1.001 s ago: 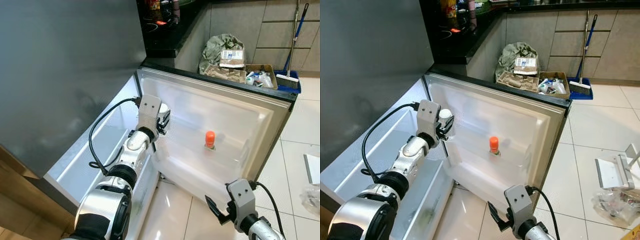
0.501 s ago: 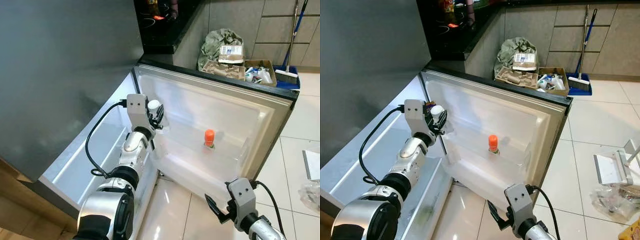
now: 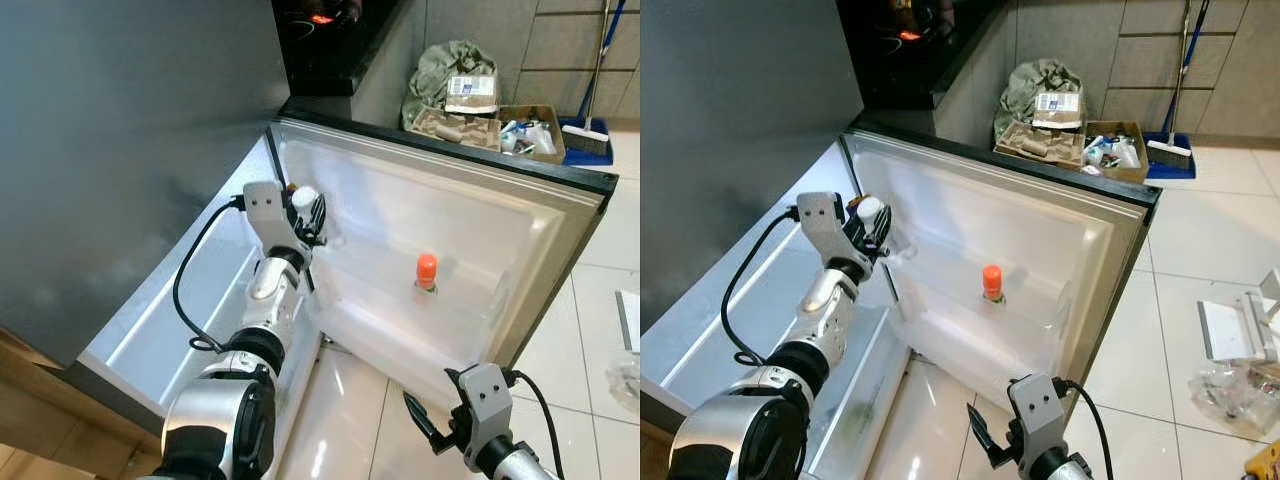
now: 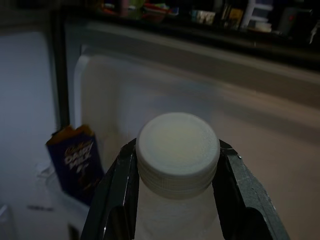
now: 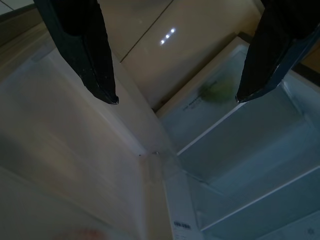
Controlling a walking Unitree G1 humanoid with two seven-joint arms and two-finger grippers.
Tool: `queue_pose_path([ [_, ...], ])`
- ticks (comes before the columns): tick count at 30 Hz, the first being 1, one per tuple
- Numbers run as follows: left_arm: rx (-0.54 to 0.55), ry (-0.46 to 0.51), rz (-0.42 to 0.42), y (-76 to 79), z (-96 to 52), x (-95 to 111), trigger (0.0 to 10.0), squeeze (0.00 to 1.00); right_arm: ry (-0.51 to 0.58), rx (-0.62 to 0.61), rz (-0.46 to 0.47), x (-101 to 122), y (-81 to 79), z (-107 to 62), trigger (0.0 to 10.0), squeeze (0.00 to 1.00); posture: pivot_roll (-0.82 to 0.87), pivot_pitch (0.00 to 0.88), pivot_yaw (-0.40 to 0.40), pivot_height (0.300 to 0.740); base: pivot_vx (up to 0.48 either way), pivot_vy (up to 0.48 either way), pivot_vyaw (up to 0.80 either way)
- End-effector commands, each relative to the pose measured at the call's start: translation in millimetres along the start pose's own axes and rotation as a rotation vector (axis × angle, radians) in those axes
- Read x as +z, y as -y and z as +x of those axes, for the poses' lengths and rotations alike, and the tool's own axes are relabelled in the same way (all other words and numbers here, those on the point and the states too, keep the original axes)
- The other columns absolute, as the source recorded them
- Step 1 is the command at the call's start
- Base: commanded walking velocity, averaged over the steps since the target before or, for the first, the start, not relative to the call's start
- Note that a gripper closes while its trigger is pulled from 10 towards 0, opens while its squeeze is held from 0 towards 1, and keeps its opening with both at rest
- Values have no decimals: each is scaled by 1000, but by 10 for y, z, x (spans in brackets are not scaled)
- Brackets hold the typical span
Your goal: Restocking fridge
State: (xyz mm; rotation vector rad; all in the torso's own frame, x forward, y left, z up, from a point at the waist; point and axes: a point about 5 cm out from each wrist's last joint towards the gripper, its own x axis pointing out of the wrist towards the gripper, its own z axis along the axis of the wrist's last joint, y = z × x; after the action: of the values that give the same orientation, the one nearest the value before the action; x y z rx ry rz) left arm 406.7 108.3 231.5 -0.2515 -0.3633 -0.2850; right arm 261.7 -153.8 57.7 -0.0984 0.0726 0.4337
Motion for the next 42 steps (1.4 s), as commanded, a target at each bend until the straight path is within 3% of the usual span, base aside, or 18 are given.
queue_pose_path([
  [1, -20, 43, -6, 63, 41, 68, 0, 0, -19, 9, 24, -44, -71, -38, 10000, 0, -101, 255, 151, 740, 0, 0, 0],
  [9, -56, 76, -30, 169, 105, 141, 0, 0, -19, 8, 30, -38, -122, -59, 10000, 0, -114, 260, 166, 740, 0, 0, 0],
  [12, -53, 51, -28, 186, 89, 83, 0, 0, -23, 8, 29, -46, -135, -85, 10000, 0, -122, 261, 167, 740, 0, 0, 0],
  [28, 53, 22, 62, 20, 20, 23, 0, 0, -23, 24, 11, 5, -130, -159, 10000, 0, -168, 305, 143, 740, 0, 0, 0],
  [39, -6, -178, 252, -7, -98, -255, 0, 0, -25, 32, 12, 17, -156, -161, 10000, 0, -161, 305, 146, 740, 0, 0, 0],
  [42, -11, -189, 280, -21, -108, -265, 0, 0, -25, 32, 13, 21, -154, -156, 10000, 0, -159, 305, 144, 740, 0, 0, 0],
])
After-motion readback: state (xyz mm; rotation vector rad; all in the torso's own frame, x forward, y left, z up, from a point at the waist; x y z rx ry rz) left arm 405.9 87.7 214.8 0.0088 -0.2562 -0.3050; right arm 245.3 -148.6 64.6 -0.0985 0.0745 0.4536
